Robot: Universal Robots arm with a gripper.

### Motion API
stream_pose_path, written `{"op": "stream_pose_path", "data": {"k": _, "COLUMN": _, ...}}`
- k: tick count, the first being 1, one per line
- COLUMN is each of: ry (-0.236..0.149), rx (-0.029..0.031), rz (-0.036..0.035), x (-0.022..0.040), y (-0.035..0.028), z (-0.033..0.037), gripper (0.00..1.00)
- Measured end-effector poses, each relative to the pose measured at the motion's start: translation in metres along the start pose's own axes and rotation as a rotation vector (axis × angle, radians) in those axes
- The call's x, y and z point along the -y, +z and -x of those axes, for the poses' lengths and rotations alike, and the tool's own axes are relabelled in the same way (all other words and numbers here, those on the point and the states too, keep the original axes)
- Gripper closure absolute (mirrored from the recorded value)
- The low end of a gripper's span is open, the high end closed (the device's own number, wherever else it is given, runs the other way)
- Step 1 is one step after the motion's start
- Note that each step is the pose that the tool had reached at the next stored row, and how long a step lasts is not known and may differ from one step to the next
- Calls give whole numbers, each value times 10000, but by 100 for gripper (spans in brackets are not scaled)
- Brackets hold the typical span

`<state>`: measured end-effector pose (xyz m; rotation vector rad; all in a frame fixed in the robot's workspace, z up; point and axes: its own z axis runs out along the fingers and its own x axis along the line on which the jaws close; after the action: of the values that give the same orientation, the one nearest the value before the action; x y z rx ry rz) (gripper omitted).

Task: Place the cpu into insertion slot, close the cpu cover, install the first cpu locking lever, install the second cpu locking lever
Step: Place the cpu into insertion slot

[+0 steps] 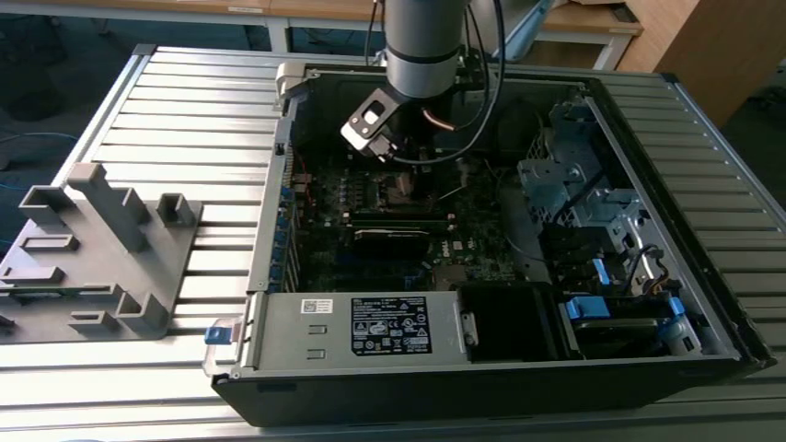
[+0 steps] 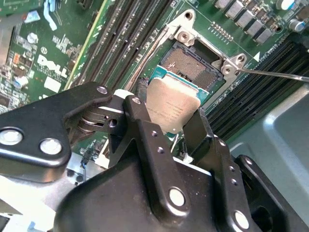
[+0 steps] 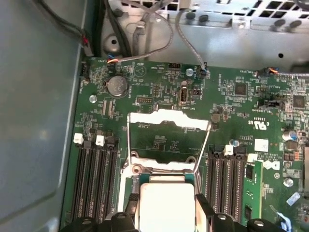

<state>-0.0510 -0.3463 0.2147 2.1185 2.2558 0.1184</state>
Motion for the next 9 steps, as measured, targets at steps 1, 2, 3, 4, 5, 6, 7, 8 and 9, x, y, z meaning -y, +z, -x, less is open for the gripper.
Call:
{"op": "stream_pose_path", "data": {"k": 1, "ry": 18, "rx": 3, "rz": 0, "x": 4, "y": 0, "z": -1, "gripper": 46}}
{"op": "stream_pose_path", "data": {"k": 2, "ry": 18, "rx": 3, "rz": 0, "x": 4, "y": 1, "z": -1, "gripper": 46}}
{"op": "stream_pose_path", "data": {"k": 3, "ry": 18, "rx": -8, "rz": 2, "x": 6, "y": 2, "z": -1, "gripper": 46}}
{"op": "stream_pose_path", "data": {"k": 4, "ry": 20, "rx": -15, "rz": 3, "x": 7, "y": 3, "z": -2, "gripper": 46}}
{"op": "stream_pose_path", "data": {"k": 5, "ry": 19, "rx": -16, "rz": 3, "x": 8, "y": 3, "z": -2, "gripper": 46}}
{"op": "stream_pose_path", "data": {"k": 6, "ry": 21, "rx": -21, "rz": 3, "x": 9, "y": 4, "z": -6, "gripper": 46}}
{"op": "stream_pose_path", "data": {"k": 7, "ry": 22, "rx": -26, "rz": 3, "x": 10, "y": 4, "z": -14, "gripper": 46}}
{"op": "stream_pose_path", "data": {"k": 8, "ry": 22, "rx": -31, "rz": 4, "x": 11, "y": 5, "z": -23, "gripper": 46}}
{"op": "stream_pose_path", "data": {"k": 9, "ry": 22, "rx": -36, "rz": 4, "x": 11, "y": 5, "z": -34, "gripper": 46}}
